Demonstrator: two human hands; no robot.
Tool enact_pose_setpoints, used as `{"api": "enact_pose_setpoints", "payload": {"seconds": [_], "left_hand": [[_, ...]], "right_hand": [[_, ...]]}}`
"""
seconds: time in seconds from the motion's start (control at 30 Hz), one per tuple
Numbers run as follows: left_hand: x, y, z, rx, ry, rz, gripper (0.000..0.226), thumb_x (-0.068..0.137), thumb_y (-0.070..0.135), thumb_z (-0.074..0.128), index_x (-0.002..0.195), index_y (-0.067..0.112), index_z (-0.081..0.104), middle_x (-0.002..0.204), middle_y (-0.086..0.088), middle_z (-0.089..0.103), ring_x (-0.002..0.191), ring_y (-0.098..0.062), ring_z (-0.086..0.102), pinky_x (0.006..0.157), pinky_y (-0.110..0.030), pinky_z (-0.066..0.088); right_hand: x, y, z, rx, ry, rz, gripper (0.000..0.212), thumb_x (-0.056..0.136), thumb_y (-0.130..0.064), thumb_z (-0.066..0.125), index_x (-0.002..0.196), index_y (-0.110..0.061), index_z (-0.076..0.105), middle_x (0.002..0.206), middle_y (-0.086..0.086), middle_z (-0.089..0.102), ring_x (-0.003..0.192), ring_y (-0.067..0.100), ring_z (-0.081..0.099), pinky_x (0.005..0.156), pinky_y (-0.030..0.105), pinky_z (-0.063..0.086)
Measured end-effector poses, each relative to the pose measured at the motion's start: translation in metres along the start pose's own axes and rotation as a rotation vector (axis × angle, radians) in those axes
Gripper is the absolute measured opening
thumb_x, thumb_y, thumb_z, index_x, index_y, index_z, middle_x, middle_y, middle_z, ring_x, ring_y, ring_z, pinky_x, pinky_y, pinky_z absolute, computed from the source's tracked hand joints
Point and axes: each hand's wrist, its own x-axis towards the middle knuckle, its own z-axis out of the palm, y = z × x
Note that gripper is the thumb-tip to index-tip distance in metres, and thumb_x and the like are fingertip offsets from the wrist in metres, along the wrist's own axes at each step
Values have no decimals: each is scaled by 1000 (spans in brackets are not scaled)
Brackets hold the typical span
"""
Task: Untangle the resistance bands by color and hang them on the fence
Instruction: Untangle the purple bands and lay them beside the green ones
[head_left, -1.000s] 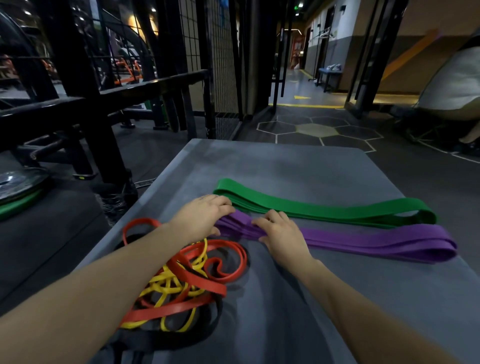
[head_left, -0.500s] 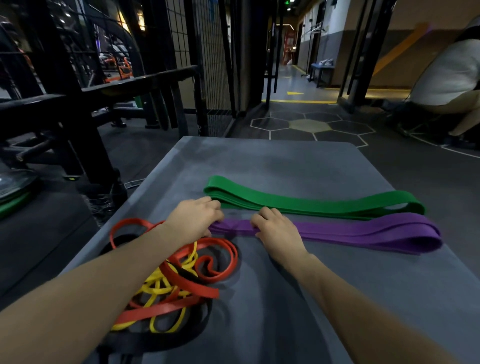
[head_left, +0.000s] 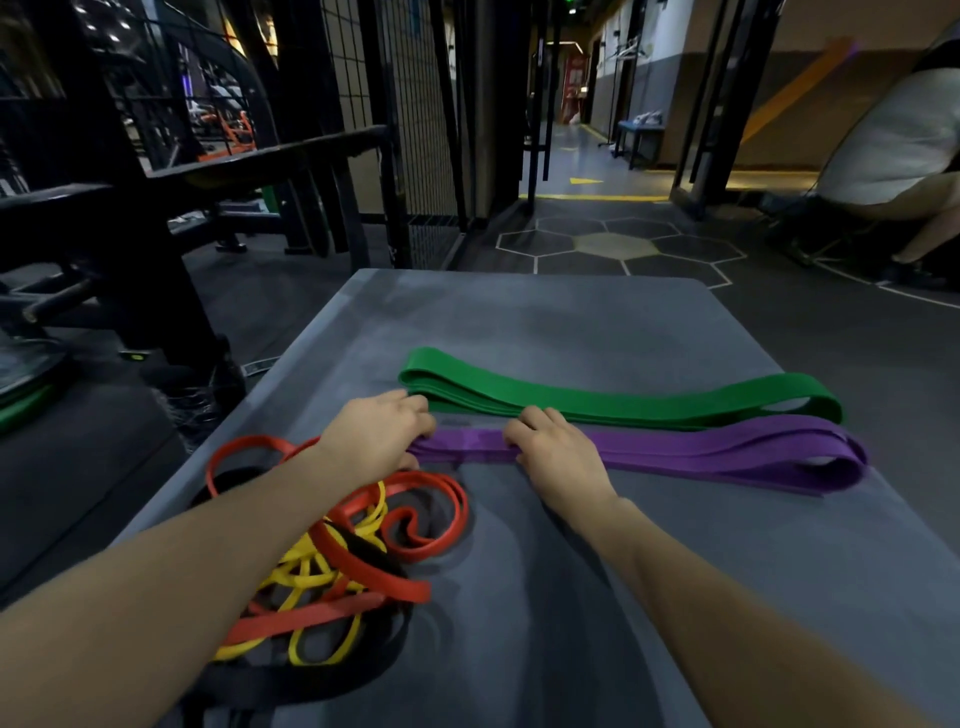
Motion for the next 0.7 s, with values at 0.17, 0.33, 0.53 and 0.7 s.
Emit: {"api": "enact_pose_setpoints", "payload": {"seconds": [0.17,0.33,0.53,0.7], "left_hand": [[2,7,-5,156,62,28,37,76,32,68,110,26,55,111,5,52,109,-17,50,61,-30,43],[10,2,8,268,296,163,23,50,11,73,63,24,60,63,4,55,59,-17,59,36,-20,32],[14,-5,4,-60,25,25,33,86,28,60,119,24,56,123,2,52,118,-18,48,91,-31,43],[1,-18,-25,-395,120,13,46,90,24,57,135,19,48,142,1,44,131,-18,41,106,-24,27]], "right_hand": [[-2,-1,-1,-50,27,-10,33,51,-2,79,77,-11,62,76,7,59,68,30,60,47,30,43],[-1,-1,-4,-68,52,-4,40,42,-7,86,73,-15,61,71,2,58,62,24,58,42,24,38],[1,-2,-8,8,-76,34,29,86,-4,52,113,-11,55,115,8,51,107,29,46,78,38,41],[4,-5,-26,103,-139,99,36,89,-11,54,124,-18,54,121,4,52,114,25,43,95,36,40]]}}
